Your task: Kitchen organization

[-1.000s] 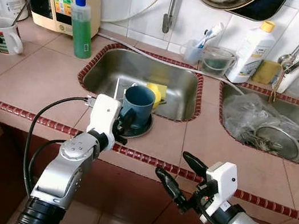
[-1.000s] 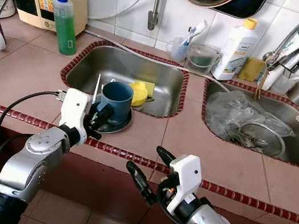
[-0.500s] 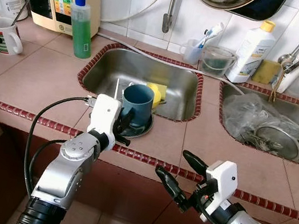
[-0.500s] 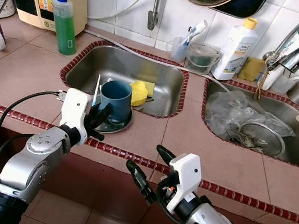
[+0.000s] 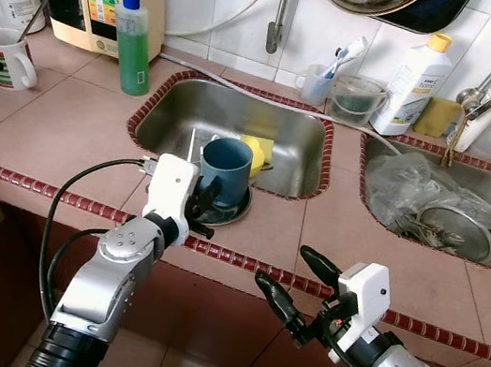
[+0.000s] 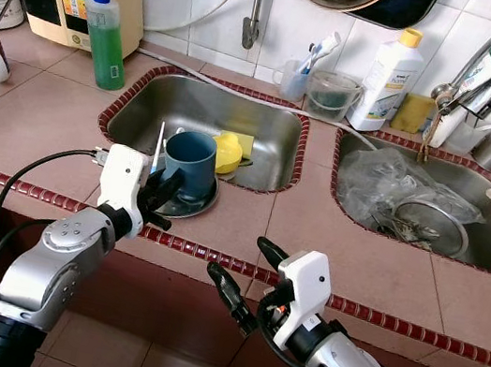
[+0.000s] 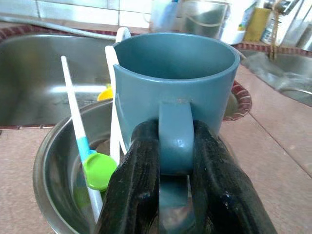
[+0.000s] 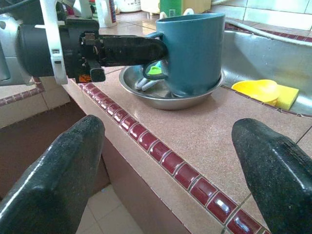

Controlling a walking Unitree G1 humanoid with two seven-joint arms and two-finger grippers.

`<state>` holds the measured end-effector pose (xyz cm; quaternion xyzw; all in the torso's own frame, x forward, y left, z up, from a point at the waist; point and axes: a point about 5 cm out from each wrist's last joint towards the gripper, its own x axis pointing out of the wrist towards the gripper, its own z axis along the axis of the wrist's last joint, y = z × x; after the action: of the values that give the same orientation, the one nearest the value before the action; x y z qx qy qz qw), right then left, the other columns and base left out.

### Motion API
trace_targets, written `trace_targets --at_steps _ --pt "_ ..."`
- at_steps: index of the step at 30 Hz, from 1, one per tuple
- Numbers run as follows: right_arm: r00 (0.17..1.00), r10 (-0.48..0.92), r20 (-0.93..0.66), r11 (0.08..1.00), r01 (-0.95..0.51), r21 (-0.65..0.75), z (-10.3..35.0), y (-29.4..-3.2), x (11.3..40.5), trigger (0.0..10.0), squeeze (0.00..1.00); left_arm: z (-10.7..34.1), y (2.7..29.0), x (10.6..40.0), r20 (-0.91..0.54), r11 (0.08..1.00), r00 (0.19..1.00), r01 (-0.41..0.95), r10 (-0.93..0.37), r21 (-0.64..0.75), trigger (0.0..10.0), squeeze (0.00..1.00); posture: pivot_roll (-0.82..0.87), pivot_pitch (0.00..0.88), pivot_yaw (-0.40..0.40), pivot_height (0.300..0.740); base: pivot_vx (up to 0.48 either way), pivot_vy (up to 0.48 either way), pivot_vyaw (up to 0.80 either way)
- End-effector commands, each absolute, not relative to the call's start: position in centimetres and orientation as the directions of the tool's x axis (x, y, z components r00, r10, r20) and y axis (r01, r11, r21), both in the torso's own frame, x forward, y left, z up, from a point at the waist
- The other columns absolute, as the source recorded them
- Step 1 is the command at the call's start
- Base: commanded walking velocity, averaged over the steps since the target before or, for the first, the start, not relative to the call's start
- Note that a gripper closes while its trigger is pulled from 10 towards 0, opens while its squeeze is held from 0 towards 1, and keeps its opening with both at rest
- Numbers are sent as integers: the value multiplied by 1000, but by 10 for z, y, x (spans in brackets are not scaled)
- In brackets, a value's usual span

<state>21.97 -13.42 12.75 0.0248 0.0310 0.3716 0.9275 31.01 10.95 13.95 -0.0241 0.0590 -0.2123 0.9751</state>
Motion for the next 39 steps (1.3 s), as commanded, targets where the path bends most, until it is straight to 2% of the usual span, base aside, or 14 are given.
trace_targets --at_steps 1,19,31,36,39 --pt "725 687 -45 726 -685 57 130 -137 221 10000 0 148 106 312 -92 895 891 440 -445 -68 10000 0 -97 25 -43 740 0 0 0" --pt "707 705 -55 709 -703 58 127 -132 219 10000 0 163 112 313 -44 886 889 449 -456 -114 10000 0 -92 12 -43 740 0 0 0" --pt "702 710 -53 704 -708 61 127 -131 220 10000 0 185 107 307 70 856 861 509 -504 -88 10000 0 -85 12 -48 740 0 0 0" --pt "715 698 -31 715 -696 66 130 -131 223 10000 0 195 110 308 122 859 862 503 -492 -90 10000 0 -82 13 -49 740 0 0 0" --pt "758 652 13 757 -651 52 136 -135 231 10000 0 199 113 309 151 863 862 498 -483 -81 10000 0 -79 12 -51 740 0 0 0"
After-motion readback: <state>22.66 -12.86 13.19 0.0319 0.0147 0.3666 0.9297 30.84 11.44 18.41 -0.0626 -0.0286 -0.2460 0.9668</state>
